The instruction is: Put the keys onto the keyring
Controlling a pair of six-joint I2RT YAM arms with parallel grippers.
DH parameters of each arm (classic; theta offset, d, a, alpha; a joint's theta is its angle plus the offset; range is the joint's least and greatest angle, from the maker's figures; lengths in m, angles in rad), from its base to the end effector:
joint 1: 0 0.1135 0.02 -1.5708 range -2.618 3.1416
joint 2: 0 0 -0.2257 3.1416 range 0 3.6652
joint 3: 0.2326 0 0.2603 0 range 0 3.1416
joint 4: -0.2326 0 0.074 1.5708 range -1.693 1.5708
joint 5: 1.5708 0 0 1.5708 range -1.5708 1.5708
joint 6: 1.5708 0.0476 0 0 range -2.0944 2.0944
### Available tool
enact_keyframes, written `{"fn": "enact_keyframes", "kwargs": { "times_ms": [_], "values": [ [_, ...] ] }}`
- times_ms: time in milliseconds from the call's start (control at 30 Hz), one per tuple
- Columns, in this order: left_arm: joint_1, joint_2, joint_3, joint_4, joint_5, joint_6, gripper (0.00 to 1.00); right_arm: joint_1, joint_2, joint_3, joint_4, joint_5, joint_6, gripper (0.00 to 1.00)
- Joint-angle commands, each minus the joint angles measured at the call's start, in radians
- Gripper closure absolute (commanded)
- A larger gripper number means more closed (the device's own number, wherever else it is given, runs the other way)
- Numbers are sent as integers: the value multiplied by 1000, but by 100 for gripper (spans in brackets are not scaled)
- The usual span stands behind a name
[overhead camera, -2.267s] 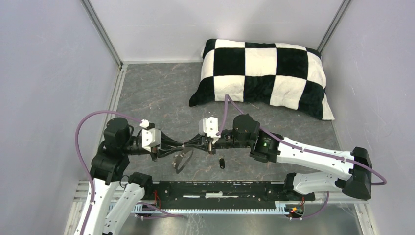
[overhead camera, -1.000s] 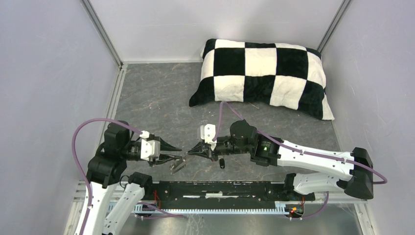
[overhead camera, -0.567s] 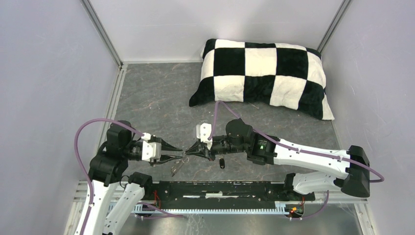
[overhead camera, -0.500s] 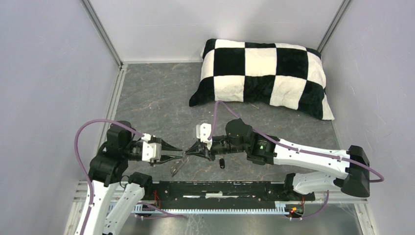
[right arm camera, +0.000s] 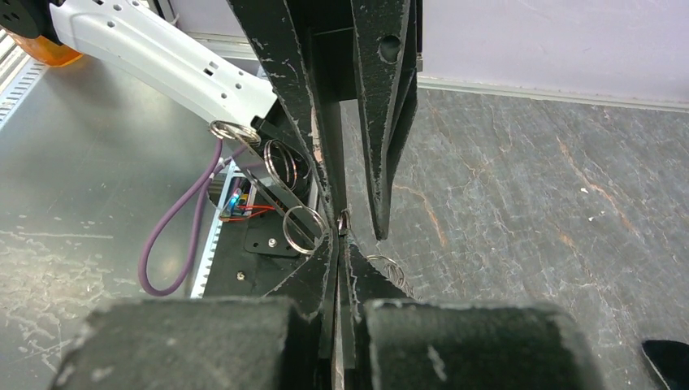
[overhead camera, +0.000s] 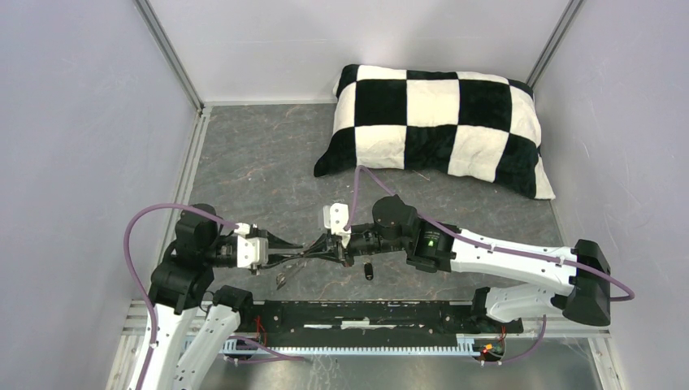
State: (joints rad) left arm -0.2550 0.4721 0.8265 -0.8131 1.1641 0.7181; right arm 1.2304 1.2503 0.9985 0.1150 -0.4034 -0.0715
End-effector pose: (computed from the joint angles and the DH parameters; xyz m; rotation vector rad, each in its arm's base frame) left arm 0.1041 -0.0723 0.3192 1.4005 1.1701 -0.8411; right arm 0.0912 0.3134 0.3066 -1.3617 1.2520 1.1809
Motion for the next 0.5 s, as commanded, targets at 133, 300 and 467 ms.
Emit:
{"fn": "enact_keyframes", "kwargs": {
  "times_ms": [133,300,467],
  "values": [
    [0,-15,2,66,-12,-55,94,12,-11,41,75,-20,16,100],
    [0,-28,-1,66,25,-11,98,12,-63,2,111,22,22,80],
    [0,-41,40,64,128,193,98,13,-210,-114,197,159,28,40]
  ]
}}
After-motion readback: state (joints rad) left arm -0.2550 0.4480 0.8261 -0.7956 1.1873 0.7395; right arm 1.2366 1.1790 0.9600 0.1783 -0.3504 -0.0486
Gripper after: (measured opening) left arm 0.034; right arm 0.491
